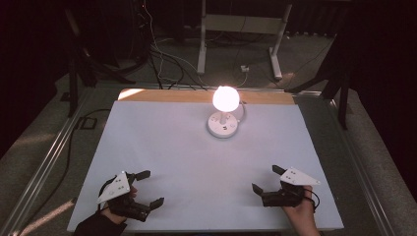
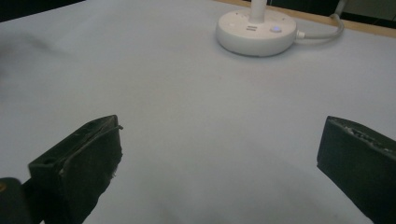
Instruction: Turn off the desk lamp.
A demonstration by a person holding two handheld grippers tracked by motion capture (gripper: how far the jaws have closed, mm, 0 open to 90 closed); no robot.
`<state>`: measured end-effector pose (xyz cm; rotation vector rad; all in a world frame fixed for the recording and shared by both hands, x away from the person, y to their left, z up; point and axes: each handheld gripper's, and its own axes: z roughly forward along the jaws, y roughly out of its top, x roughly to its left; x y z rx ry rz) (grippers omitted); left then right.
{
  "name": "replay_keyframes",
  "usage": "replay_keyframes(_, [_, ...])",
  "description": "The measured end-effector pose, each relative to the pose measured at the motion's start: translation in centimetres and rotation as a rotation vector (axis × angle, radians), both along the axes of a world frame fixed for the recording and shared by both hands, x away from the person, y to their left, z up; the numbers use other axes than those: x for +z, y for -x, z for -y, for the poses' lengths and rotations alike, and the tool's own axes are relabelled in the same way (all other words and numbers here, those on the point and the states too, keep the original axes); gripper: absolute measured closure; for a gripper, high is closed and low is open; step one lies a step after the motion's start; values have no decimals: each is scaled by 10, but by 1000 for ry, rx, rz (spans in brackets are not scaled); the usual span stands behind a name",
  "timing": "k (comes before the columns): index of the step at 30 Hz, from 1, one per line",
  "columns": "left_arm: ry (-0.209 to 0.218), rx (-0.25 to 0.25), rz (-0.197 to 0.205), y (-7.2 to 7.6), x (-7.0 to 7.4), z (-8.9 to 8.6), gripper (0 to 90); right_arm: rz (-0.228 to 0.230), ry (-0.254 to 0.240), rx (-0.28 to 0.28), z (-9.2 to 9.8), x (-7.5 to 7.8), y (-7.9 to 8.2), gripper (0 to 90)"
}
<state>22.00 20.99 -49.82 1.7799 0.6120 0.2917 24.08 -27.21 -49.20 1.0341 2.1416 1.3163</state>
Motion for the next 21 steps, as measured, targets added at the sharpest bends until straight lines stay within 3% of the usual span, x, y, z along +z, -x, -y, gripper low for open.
replay_keyframes(7, [5, 0, 1, 0, 0, 0, 5, -8, -15, 5, -4, 11, -5, 0])
replay_keyframes(21, [15, 3, 0, 0, 1, -1, 5, 3, 3, 38, -19, 33, -27, 0])
